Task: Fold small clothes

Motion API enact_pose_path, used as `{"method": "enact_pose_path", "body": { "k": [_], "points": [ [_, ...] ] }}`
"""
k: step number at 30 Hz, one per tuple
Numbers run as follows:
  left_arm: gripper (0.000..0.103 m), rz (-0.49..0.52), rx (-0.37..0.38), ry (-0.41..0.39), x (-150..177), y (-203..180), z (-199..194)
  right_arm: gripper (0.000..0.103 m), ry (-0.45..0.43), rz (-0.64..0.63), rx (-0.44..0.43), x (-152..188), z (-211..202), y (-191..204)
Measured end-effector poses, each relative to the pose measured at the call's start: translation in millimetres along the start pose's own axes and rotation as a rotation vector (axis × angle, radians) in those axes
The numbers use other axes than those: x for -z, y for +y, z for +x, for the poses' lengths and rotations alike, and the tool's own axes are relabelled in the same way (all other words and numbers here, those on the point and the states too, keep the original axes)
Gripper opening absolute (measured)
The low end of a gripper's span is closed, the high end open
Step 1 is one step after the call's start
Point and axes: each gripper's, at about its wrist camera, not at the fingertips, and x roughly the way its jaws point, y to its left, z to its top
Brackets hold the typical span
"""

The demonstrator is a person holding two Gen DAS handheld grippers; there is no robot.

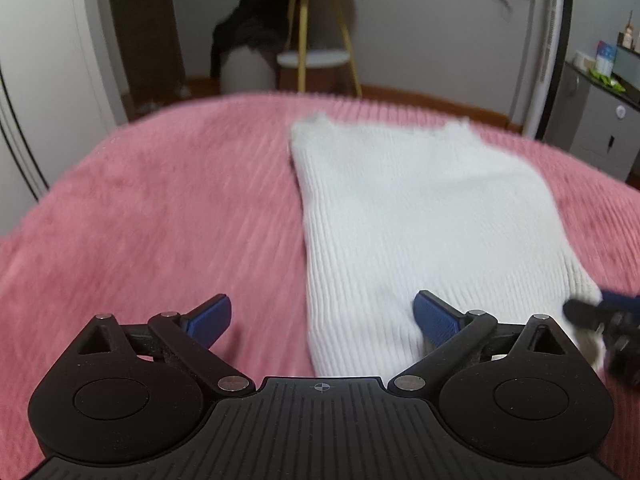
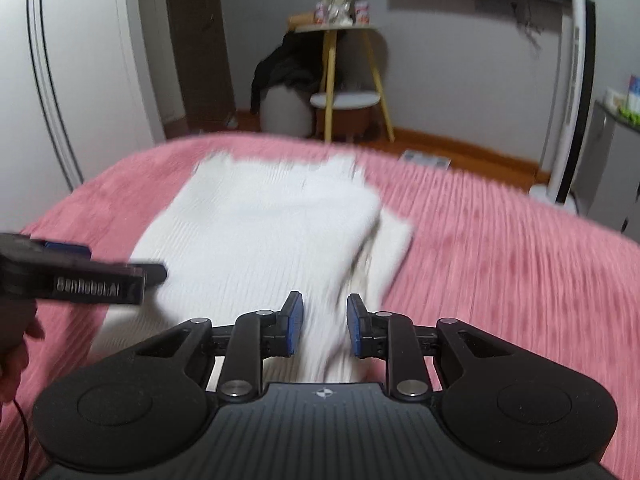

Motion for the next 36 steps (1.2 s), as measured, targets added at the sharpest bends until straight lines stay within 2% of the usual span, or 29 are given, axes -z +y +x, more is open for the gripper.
{"method": "enact_pose_path", "body": {
  "k": [2, 4, 7, 9, 10, 15, 17, 19, 20, 22, 23, 28, 31, 34, 36],
  "points": [
    [0.101, -0.006, 0.013, 0.032, 3, -2, 6, 0.022, 0.069, -0.017, 0.043, 15, 8, 5],
    [0.103, 0.02, -0.001, 0.022, 6, -4, 8, 0.026, 0.06, -0.021, 0.058, 23, 13, 7],
    [0.103, 0.072, -0.031, 0.047, 7, -10, 5, 0.028, 0.097, 0.003, 0.069, 15, 19, 6],
    [0.103, 0.084, -0.046, 0.072, 7, -13, -1, 0.03, 0.118, -0.032, 0.076, 13, 21, 8],
    [0.103, 0.088, -0.055, 0.085, 7, -14, -6, 0.035, 0.124, -0.044, 0.084, 12, 20, 9],
    [0.102, 0.127, -0.084, 0.112, 16, -20, -40, 0.038, 0.172, -0.035, 0.128, 10, -9, 16],
    [0.102, 0.15, -0.095, 0.12, 21, -24, -59, 0.051, 0.189, -0.002, 0.149, 10, -29, 18],
    [0.102, 0.149, -0.086, 0.107, 27, -26, -81, 0.075, 0.212, 0.021, 0.166, 16, -49, 22],
    [0.102, 0.141, -0.075, 0.098, 29, -25, -91, 0.08, 0.211, 0.026, 0.166, 19, -60, 25],
    [0.102, 0.112, -0.068, 0.082, 32, -21, -109, 0.097, 0.208, 0.023, 0.159, 23, -79, 30],
    [0.102, 0.101, -0.07, 0.079, 33, -19, -117, 0.099, 0.208, 0.016, 0.159, 24, -88, 34],
    [0.103, 0.062, -0.087, 0.094, 30, -10, -140, 0.099, 0.204, 0.007, 0.159, 16, -116, 46],
    [0.103, 0.052, -0.127, 0.099, 26, -4, -147, 0.099, 0.203, 0.007, 0.145, 8, -126, 48],
    [0.103, 0.042, -0.145, 0.104, 23, 0, -152, 0.099, 0.158, 0.063, 0.108, 1, -139, 48],
    [0.103, 0.033, -0.133, 0.111, 22, 2, -156, 0.099, 0.159, 0.099, 0.114, -2, -142, 48]
  ]
}}
